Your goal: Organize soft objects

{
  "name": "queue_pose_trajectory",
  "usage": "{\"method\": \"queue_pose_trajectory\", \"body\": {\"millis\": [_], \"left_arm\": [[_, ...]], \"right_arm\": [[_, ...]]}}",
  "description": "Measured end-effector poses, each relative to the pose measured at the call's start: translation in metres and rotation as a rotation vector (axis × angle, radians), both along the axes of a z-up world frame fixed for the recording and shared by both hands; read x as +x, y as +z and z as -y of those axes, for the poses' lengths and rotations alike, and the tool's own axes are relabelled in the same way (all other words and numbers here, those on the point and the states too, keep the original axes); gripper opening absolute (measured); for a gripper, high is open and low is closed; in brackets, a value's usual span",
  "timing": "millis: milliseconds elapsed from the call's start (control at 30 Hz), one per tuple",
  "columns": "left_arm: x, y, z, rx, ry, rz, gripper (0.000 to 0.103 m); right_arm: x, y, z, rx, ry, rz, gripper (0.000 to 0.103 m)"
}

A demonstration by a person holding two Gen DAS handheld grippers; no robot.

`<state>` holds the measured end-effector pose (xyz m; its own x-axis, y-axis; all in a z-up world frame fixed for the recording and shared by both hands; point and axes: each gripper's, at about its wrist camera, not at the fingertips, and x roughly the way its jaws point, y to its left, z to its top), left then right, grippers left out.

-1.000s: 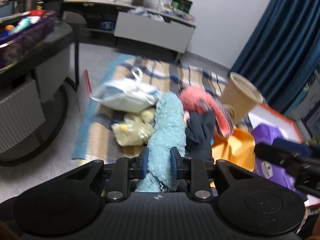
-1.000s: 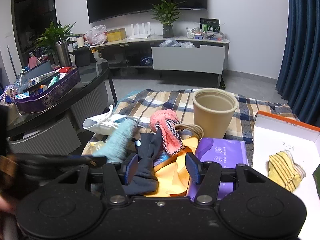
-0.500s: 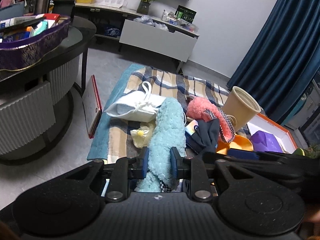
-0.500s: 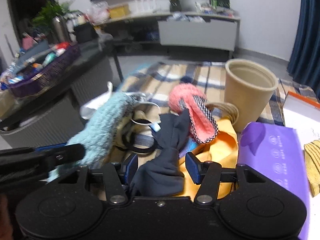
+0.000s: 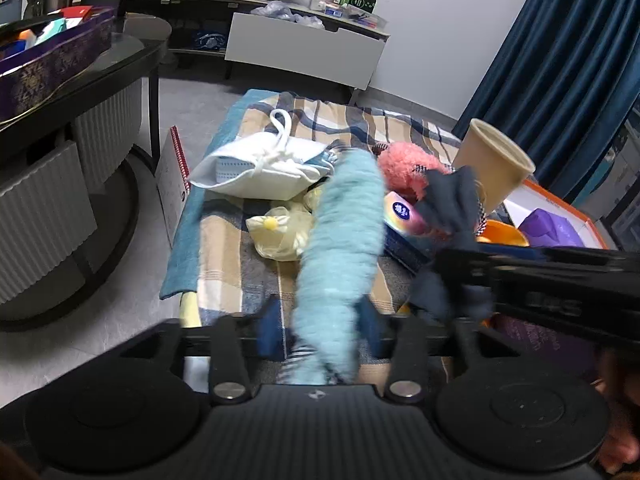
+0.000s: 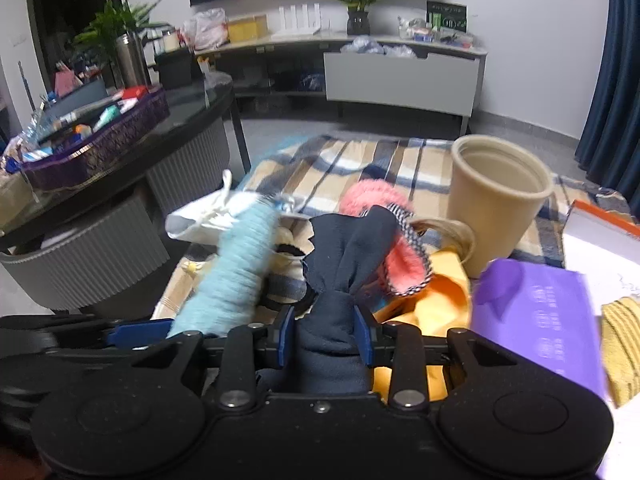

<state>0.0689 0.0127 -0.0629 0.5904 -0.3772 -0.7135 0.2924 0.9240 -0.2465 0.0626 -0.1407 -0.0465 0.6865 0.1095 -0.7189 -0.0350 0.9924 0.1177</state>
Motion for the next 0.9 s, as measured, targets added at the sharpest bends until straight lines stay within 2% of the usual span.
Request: {"method": "queue_pose_trajectory", "body": {"millis": [167,233,267,300,400,533,700,900], "left_arm": [[0.005,-0.007,0.019,0.072,-0.014,0.018,0.058],[0.004,-0.007,0.026,0.089,-0.027,0.023,0.05],[0.005,-0.007,0.027,0.086,-0.034,0.018,0.035],[0.005,-0.006,0.028,0.075,-0.04,0.007,0.031],[-0.002,0.005,0.027,0.054,-0.037,0.021,0.029],[-0.015,0.034,0.024,0.004,-0.044,0.063,0.029],[-0.023,0.074,0.015,-0.059,0.016,0.115,0.029],[-0.024,0.097,0.035,-0.021,0.07,0.161,0.029]], "right_arm": [[-0.014,0.012,0.007,0.017,-0.005,0.027,0.04],[-0.019,0.015,0.009,0.02,-0.003,0.034,0.04],[-0.021,0.017,0.01,0.016,-0.003,0.041,0.04],[-0.022,0.019,0.011,0.012,-0.003,0.047,0.04],[-0.029,0.026,0.016,0.005,-0.008,0.073,0.04],[-0.038,0.039,0.026,0.021,-0.011,0.111,0.04],[-0.044,0.056,0.038,0.037,-0.019,0.16,0.04],[-0.044,0.071,0.046,0.049,-0.011,0.191,0.04]]}}
